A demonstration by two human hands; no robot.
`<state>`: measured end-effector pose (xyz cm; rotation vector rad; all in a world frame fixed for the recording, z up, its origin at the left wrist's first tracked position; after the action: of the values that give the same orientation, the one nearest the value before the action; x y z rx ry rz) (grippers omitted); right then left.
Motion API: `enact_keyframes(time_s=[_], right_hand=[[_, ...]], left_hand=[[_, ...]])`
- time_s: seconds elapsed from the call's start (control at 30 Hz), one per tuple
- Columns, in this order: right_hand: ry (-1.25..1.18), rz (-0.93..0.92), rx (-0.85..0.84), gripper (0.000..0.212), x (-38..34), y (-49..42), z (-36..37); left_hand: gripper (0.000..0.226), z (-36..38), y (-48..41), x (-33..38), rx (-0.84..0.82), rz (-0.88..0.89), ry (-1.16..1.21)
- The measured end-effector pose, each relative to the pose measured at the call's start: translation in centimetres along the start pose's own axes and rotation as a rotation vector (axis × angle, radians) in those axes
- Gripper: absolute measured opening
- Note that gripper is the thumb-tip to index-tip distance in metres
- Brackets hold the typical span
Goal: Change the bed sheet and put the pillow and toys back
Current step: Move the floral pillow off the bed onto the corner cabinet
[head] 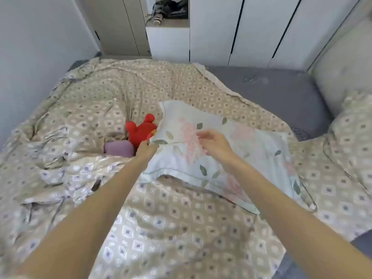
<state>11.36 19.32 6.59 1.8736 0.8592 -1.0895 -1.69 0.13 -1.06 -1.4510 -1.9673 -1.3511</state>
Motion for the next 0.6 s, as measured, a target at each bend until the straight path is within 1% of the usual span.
enact_keyframes(time_s=[0.07,0.1,0.13,0.17,0.23,0.27,0.37,0.47,0.53,0.6], right_hand=[[-0.006,0.021,0.003,0.024,1.0,-2.4,0.4],[0.004,0.030,-0.002,0.024,1.6,-3.3,0.7],[0.009,0.052,-0.008,0.024,2.4,-4.5,1.0],[0.014,0.064,-0.012,0.024,3.1,-5.6,1.3],[0.016,0.079,-0.013,0.024,4.1,-7.0,1.7],[0.014,0.075,-0.008,0.025,4.5,-7.6,1.9],[0.020,0.083,0.000,0.026,5.5,-8.4,2.2],[0.029,0.075,0.020,0.026,5.6,-8.1,2.1],[0.053,0.066,0.043,0.029,5.1,-7.3,1.5],[0.068,0.059,0.060,0.030,4.6,-6.5,0.7]], left_hand=[[0.076,1.2,-2.3,0.0,0.022,-0.072,-0.067],[0.087,1.6,-3.1,-0.2,0.026,-0.113,-0.098],[0.092,2.3,-4.2,-0.5,0.008,-0.151,-0.091],[0.092,3.2,-5.2,-0.9,-0.010,-0.167,-0.059],[0.076,4.3,-5.9,-1.3,-0.044,-0.173,0.024],[0.068,4.6,-5.9,-1.5,-0.048,-0.184,0.015],[0.056,5.9,-6.7,-2.3,-0.097,-0.149,0.077],[0.040,6.2,-6.1,-1.2,-0.035,-0.134,0.124],[0.030,6.3,-5.1,0.1,-0.074,-0.096,0.180],[0.015,6.4,-4.0,1.5,-0.113,-0.037,0.170]])
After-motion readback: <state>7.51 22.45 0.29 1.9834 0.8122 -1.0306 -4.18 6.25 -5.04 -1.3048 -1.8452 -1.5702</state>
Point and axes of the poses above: each hand's wrist, its own y-axis away from the middle knuckle, its own z-axis out of the palm, x = y × z, the point moved 2 cm from there along -y, towards the middle knuckle, and after that the axes turned 6 degrees about x, right-handed, at the moved point
